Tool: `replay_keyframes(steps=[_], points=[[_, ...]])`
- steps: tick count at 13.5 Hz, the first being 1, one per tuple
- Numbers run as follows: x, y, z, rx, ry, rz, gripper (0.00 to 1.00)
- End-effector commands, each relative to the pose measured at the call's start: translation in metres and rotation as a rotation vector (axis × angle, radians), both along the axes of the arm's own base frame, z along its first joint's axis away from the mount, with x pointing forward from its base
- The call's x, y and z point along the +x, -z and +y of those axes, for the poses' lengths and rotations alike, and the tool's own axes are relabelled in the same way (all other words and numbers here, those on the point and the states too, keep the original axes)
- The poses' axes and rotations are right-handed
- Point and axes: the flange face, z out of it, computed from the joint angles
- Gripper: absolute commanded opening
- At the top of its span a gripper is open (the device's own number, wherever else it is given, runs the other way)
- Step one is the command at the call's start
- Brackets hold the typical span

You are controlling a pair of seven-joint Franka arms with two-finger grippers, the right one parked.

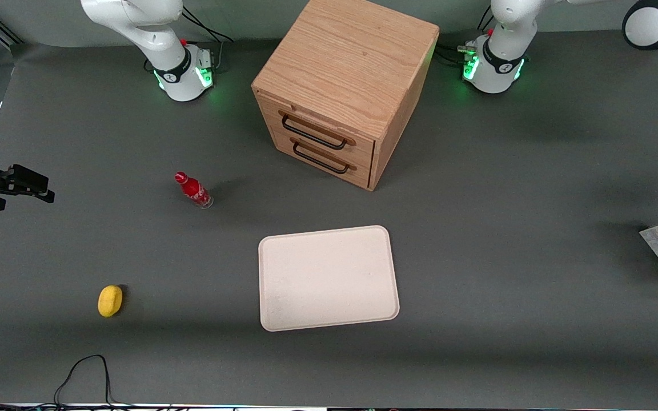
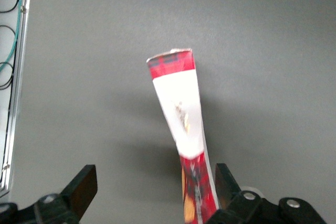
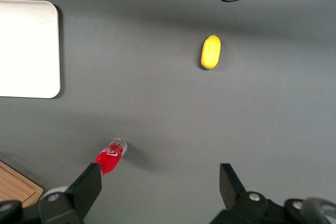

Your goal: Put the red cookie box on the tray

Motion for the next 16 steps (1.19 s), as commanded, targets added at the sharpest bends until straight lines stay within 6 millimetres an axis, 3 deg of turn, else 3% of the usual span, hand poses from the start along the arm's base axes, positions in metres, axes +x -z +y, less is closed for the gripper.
replay_keyframes(steps=[1, 6, 8, 12, 14, 16], points=[[0.007, 0.01, 0.001, -0.001, -0.008, -0.006, 1.0], [0.008, 0.037, -0.002, -0.011, -0.024, -0.004, 1.0], [0.017, 0.043, -0.017, -0.011, -0.019, -0.003, 1.0], [0.018, 0.044, -0.022, -0.013, -0.016, 0.001, 1.0], [0.017, 0.044, -0.02, -0.011, -0.007, 0.004, 0.92], [0.014, 0.047, -0.017, -0.008, -0.006, 0.016, 0.75]])
